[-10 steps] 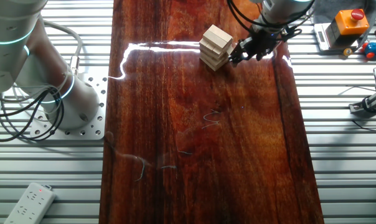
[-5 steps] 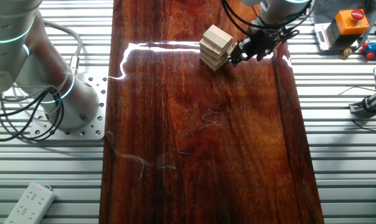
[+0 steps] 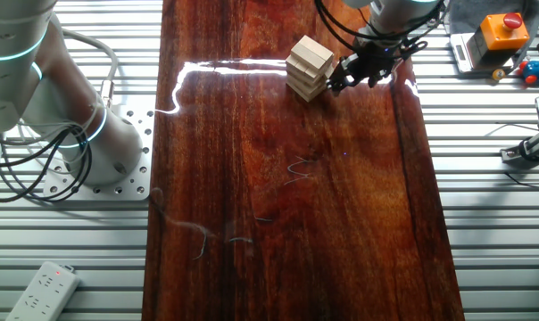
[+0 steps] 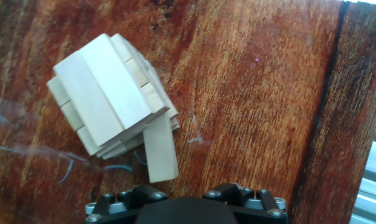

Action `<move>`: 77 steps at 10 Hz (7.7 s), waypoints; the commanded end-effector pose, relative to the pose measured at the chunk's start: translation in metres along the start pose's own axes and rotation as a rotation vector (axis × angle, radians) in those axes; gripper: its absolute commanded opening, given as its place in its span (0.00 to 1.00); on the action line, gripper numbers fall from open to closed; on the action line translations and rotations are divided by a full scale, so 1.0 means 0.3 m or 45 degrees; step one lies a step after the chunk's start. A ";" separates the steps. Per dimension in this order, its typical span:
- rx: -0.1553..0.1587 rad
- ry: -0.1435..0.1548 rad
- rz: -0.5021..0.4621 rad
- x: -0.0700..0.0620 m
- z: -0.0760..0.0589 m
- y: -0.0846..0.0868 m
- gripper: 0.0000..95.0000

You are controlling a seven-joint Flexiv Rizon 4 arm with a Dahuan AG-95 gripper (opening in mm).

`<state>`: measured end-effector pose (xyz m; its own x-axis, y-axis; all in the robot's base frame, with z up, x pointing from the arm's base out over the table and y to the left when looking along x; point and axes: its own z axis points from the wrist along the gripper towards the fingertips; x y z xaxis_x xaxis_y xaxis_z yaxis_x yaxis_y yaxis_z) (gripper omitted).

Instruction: Play Jenga

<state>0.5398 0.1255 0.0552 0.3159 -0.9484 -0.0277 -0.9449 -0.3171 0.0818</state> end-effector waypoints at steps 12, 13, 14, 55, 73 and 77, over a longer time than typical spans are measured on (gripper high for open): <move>-0.010 0.008 -0.001 0.003 0.001 -0.001 0.80; -0.012 0.013 0.007 0.003 0.001 -0.001 0.80; -0.011 0.025 0.022 0.003 0.001 -0.001 0.80; -0.018 -0.050 -0.161 0.004 0.010 0.002 0.80; 0.032 -0.043 -0.222 0.004 0.011 0.001 0.80; 0.036 -0.045 -0.254 0.004 0.011 0.001 0.80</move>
<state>0.5396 0.1240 0.0517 0.4958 -0.8650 -0.0768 -0.8652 -0.4996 0.0415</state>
